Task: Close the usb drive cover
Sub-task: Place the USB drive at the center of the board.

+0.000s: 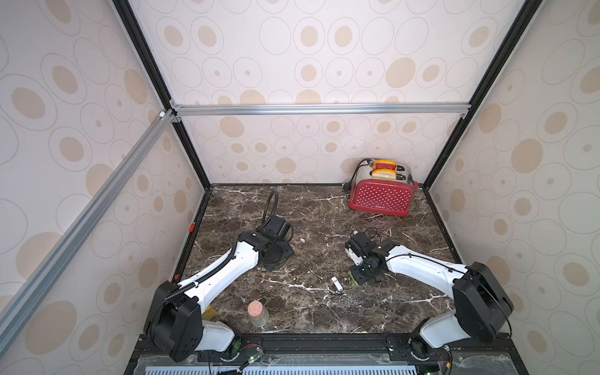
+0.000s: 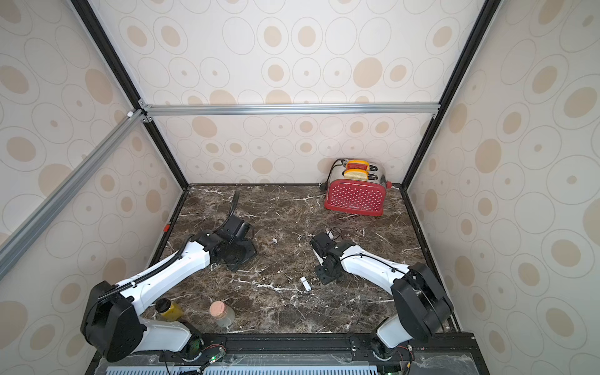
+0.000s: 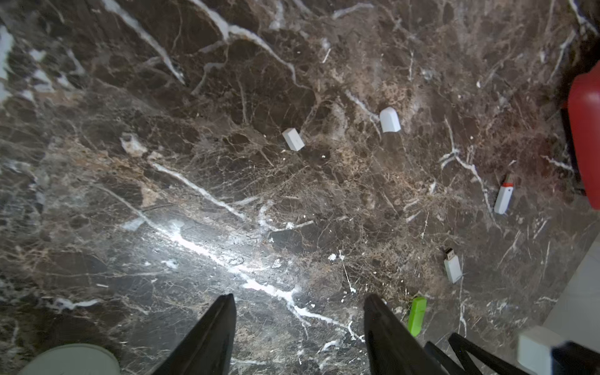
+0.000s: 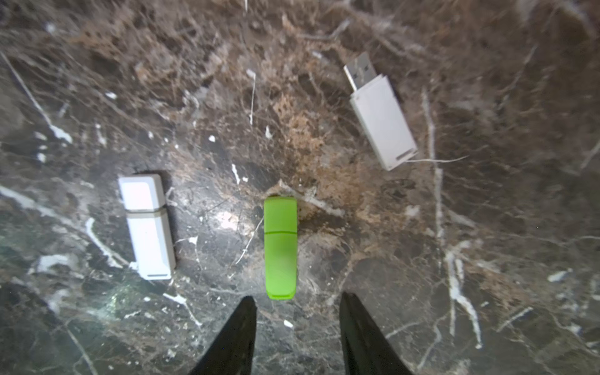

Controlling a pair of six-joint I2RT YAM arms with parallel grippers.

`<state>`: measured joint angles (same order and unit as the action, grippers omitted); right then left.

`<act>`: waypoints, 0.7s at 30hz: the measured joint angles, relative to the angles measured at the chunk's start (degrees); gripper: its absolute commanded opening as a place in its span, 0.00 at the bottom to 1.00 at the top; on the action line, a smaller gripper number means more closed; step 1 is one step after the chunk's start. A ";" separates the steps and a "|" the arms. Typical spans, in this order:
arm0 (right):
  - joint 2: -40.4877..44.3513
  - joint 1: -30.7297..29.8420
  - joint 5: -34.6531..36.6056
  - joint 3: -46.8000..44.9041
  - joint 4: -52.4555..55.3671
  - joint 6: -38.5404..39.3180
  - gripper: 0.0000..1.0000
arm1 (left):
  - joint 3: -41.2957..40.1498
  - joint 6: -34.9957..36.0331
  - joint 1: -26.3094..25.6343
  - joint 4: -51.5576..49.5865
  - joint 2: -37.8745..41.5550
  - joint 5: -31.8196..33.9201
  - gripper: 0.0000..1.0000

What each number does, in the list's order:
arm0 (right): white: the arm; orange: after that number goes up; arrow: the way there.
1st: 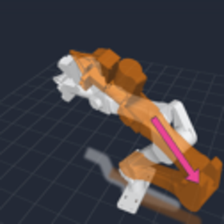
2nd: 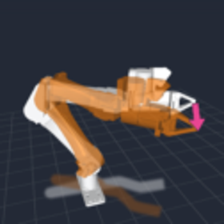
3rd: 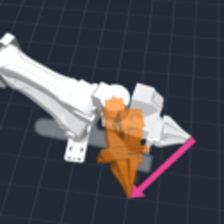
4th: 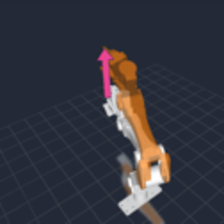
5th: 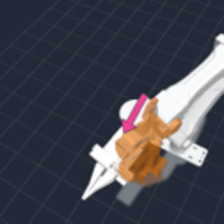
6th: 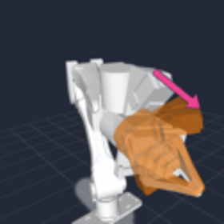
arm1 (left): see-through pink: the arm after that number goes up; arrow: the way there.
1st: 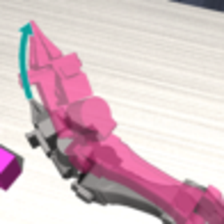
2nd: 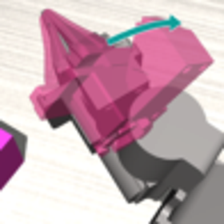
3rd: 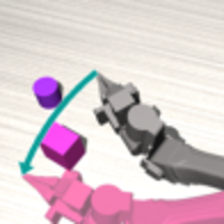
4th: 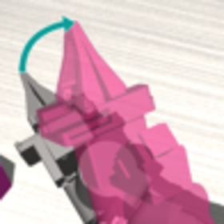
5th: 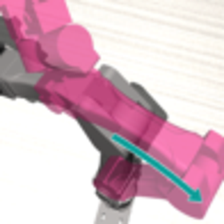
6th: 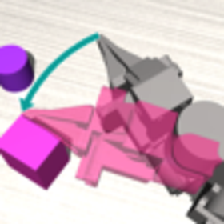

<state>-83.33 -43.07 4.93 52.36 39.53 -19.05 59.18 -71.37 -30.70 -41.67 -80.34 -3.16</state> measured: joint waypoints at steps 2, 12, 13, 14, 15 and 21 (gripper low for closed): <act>2.25 0.00 0.83 0.42 0.55 0.13 0.53 | 0.02 -2.12 0.63 0.68 -1.86 -0.90 0.64; 8.96 0.00 2.25 0.68 2.80 0.68 0.53 | 3.04 -10.25 3.91 2.12 -9.84 -3.06 0.64; 9.07 0.00 2.21 0.68 2.82 0.74 0.52 | 3.72 -10.99 3.91 2.14 -10.27 -2.97 0.64; 9.09 0.00 2.01 0.68 2.82 0.81 0.51 | 4.35 -11.69 3.91 2.12 -10.69 -2.95 0.64; 9.09 0.00 1.77 0.68 2.82 0.92 0.51 | 4.98 -12.26 3.93 2.03 -11.10 -2.95 0.64; 9.70 -0.13 0.17 0.48 2.54 1.11 0.50 | 8.74 -15.26 3.96 1.88 -16.35 -3.17 0.63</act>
<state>-73.63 -43.20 5.10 52.84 42.06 -17.93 67.92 -86.63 -26.74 -39.79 -96.68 -6.33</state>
